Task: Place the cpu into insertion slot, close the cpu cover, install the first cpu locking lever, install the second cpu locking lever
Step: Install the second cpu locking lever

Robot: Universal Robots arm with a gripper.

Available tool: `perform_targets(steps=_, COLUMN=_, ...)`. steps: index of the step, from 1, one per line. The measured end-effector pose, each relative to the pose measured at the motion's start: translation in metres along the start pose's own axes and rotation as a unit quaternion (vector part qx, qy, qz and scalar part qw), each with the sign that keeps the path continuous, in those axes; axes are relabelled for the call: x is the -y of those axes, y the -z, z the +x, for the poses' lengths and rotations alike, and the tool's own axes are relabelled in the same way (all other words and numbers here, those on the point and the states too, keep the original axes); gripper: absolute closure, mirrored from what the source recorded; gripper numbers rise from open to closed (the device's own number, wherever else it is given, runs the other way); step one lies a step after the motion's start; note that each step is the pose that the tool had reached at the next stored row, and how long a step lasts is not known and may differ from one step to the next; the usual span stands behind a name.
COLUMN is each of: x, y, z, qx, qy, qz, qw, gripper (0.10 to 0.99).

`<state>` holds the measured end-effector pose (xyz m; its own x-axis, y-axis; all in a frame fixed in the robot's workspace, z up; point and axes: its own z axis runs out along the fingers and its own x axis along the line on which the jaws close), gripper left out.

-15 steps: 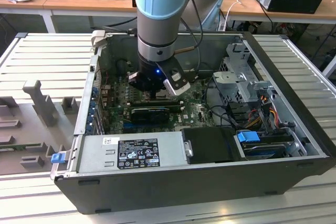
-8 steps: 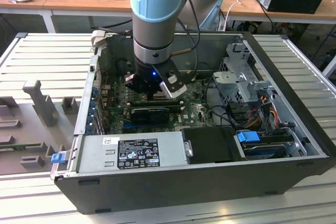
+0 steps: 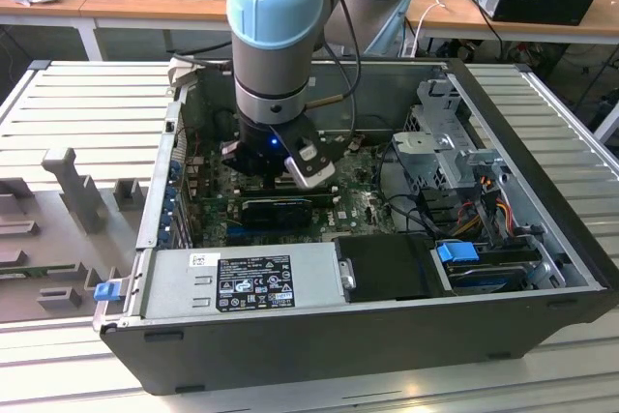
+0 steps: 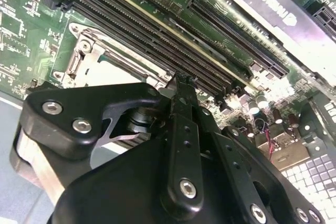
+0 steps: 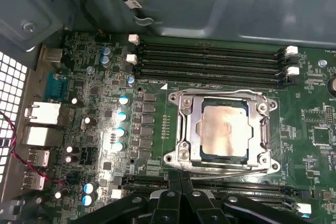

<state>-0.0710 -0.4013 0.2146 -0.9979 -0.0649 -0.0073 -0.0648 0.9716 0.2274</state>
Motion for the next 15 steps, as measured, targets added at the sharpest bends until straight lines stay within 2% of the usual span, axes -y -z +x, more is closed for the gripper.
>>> perform_targets(steps=3, x=0.0012, y=-0.0015, z=0.0005, qx=0.0004, qy=-0.001, qz=-0.0047, qw=1.0000, gripper=0.980)
perform_targets(steps=9, x=0.0035, y=-0.0085, z=0.0014, qx=0.0016, qy=-0.001, qz=-0.0225, qw=0.9997, gripper=0.980)
perform_targets(steps=14, x=0.0046, y=-0.0130, z=0.0015, qx=0.0020, qy=-0.001, qz=-0.0294, qw=0.9996, gripper=0.980)
perform_targets(steps=15, x=0.0048, y=-0.0136, z=0.0014, qx=0.0023, qy=0.000, qz=-0.0343, qw=0.9994, gripper=0.980)
